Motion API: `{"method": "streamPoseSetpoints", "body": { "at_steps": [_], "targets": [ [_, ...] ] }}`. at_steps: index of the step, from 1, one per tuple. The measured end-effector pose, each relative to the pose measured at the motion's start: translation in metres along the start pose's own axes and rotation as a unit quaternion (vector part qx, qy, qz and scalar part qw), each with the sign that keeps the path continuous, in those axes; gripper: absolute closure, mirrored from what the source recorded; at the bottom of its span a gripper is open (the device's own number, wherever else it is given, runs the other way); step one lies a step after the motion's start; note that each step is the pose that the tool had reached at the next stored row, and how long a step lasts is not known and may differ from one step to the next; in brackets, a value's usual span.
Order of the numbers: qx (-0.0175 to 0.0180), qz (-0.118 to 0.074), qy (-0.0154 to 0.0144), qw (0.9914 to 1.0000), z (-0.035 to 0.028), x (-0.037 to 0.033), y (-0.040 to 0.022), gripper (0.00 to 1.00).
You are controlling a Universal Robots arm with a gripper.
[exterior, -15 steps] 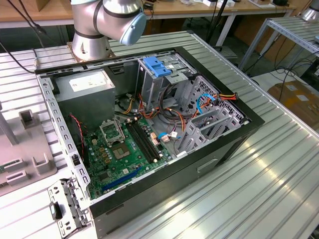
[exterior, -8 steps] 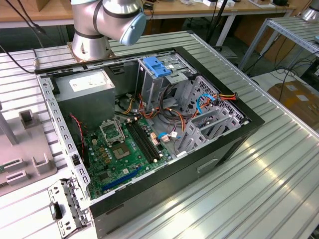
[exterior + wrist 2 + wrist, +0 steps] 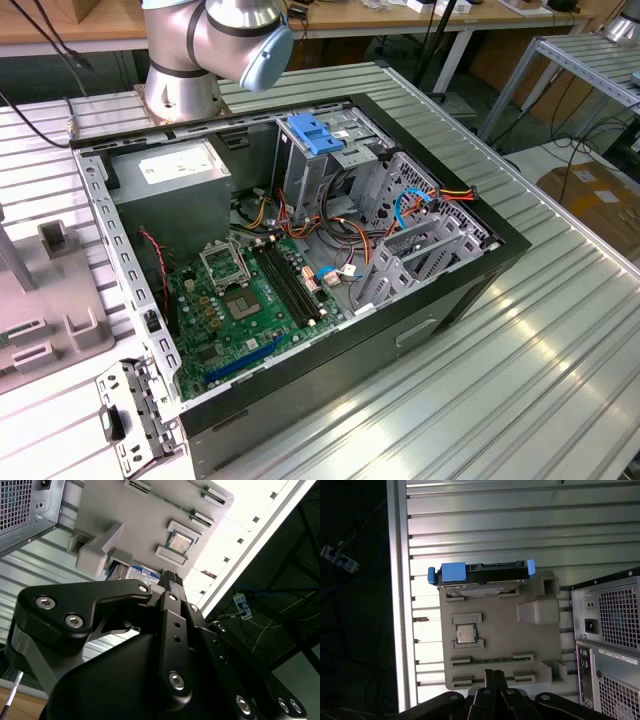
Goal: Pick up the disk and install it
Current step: 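Reach for the disk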
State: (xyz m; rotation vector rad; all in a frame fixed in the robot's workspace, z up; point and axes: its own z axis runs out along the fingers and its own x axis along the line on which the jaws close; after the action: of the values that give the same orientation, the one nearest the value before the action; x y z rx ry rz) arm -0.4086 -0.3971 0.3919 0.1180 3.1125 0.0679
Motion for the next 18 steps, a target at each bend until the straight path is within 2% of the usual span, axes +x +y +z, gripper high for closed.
{"method": "streamPoseSetpoints", "body": {
  "at_steps": [10, 17, 18],
  "targets": [
    [0.0000, 0.000, 0.0000, 1.00000, 0.0018, 0.0004, 0.0103, 0.89],
    [0.0001, 0.000, 0.0000, 1.00000, 0.0028, 0.0013, 0.0220, 0.89],
    [0.0001, 0.000, 0.0000, 1.00000, 0.0031, 0.0015, 0.0252, 0.89]
  ]
}}
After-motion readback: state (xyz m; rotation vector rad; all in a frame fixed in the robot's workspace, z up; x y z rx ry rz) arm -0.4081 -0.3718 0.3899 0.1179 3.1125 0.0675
